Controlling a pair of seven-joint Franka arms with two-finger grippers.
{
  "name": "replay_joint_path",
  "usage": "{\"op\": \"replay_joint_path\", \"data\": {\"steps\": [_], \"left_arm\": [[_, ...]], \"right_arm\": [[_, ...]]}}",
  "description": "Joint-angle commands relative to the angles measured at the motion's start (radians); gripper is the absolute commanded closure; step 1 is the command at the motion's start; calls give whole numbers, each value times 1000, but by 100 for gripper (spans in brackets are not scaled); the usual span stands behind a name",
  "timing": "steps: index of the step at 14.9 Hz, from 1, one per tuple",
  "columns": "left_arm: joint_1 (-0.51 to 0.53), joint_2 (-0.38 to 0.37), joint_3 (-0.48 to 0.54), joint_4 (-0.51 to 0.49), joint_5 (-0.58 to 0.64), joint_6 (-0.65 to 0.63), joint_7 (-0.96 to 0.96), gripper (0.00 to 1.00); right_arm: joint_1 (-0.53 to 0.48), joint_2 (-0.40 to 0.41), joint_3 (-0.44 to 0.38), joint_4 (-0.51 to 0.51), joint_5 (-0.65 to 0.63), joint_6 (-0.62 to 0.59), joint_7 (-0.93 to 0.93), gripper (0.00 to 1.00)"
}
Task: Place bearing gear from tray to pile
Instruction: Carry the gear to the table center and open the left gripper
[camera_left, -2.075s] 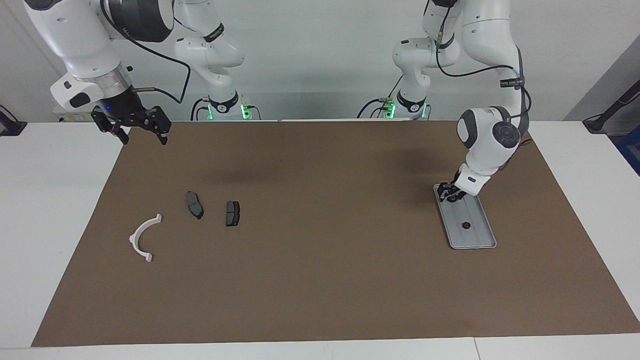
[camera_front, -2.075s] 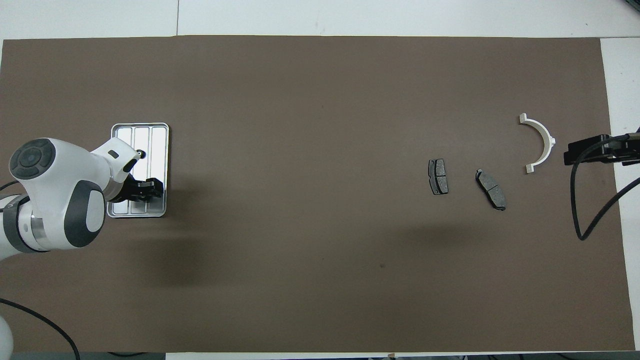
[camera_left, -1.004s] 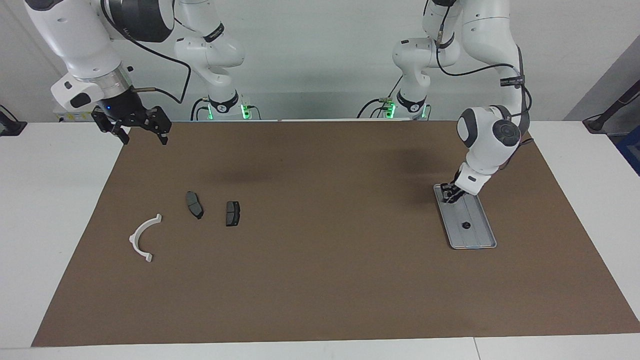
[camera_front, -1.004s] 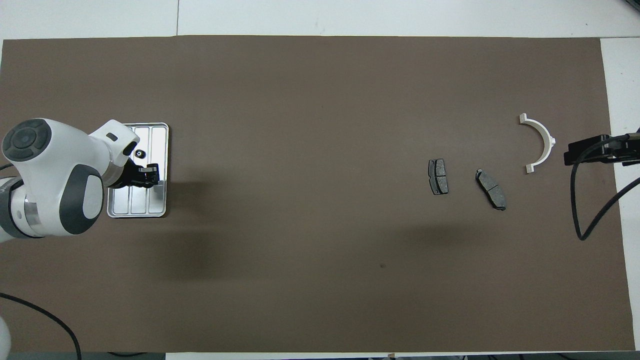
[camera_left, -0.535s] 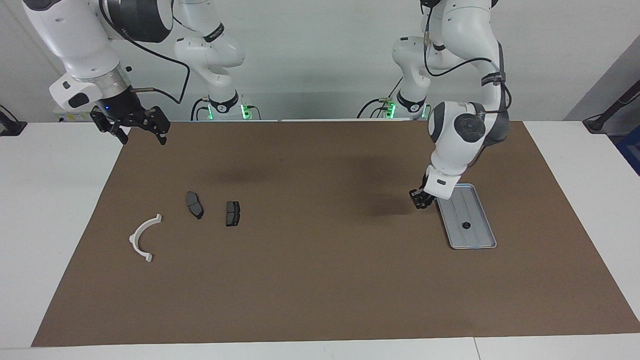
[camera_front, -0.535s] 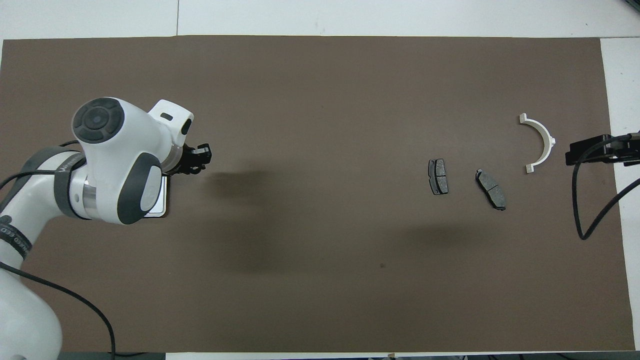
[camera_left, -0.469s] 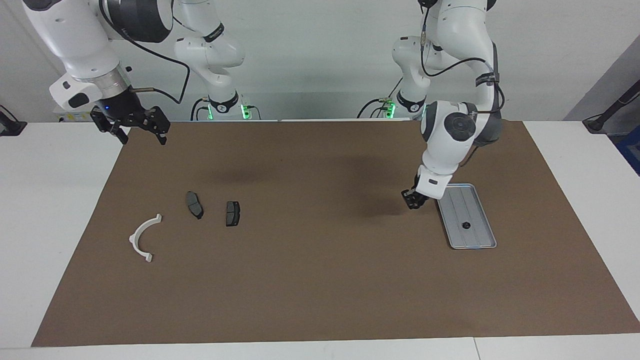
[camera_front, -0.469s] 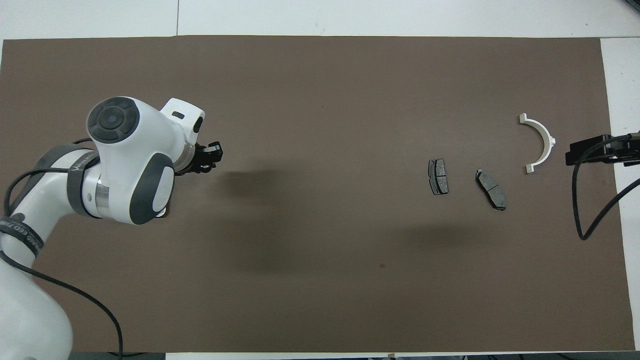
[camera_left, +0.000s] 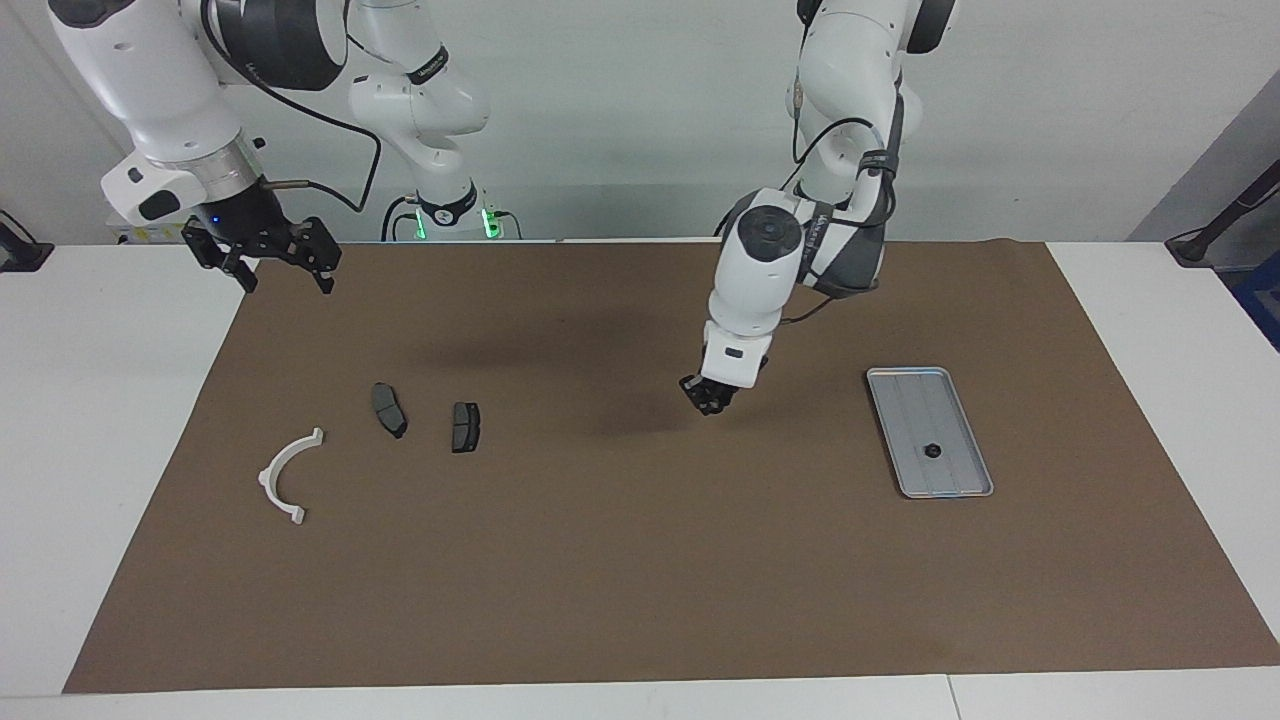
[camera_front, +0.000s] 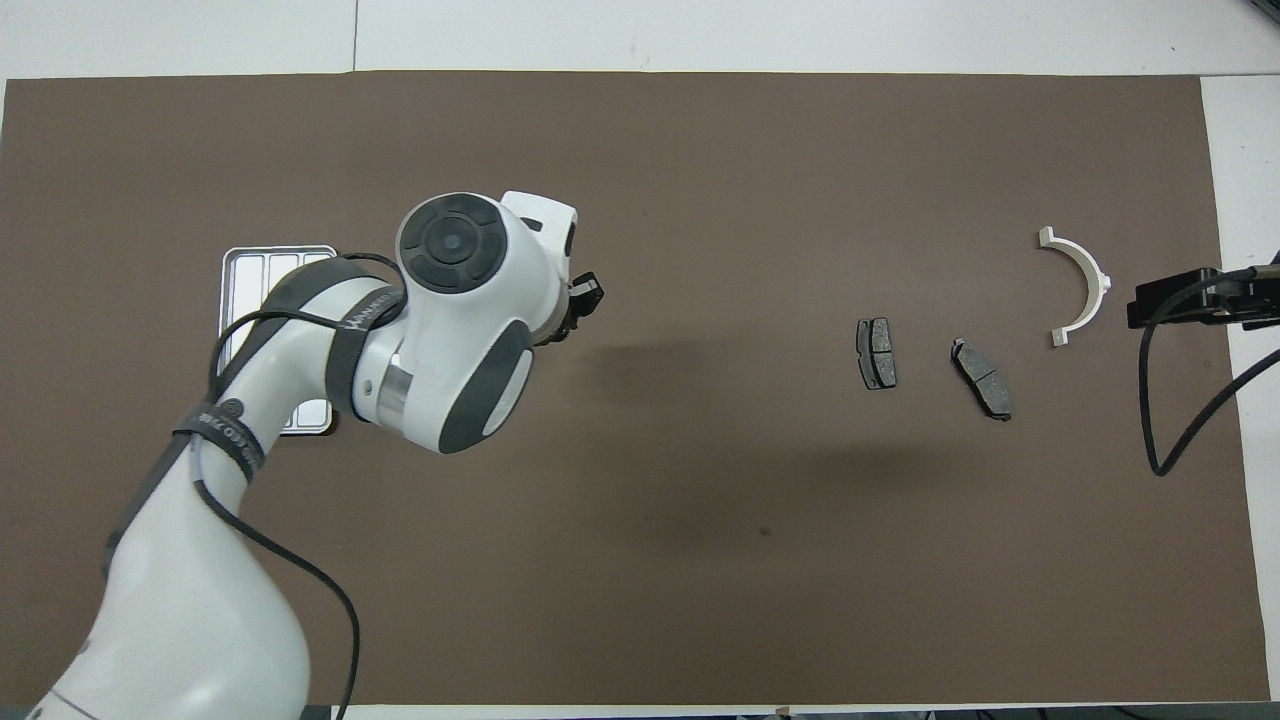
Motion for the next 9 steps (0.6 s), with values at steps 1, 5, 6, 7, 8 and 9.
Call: {"op": "replay_joint_path", "data": {"steps": [1, 5, 6, 7, 8, 9], "left_arm": [[-71, 105, 23, 116, -12, -36, -62, 94], [-87, 280, 41, 304, -15, -138, -111, 94], [-94, 282, 40, 320, -15, -157, -119, 94], [-99, 282, 40, 317, -13, -150, -119, 94], [-101, 280, 37, 309, -12, -128, -119, 94], [-102, 280, 37, 306, -12, -121, -122, 94]], "right_arm": [[-23, -9, 6, -31, 5, 38, 0, 0], [-26, 9, 6, -33, 7, 39, 0, 0], [-26, 12, 6, -34, 7, 42, -2, 0], [-26, 15, 6, -34, 7, 44, -3, 0], [-26, 21, 6, -34, 7, 62, -5, 0], [-25, 30, 6, -34, 7, 74, -3, 0]]}}
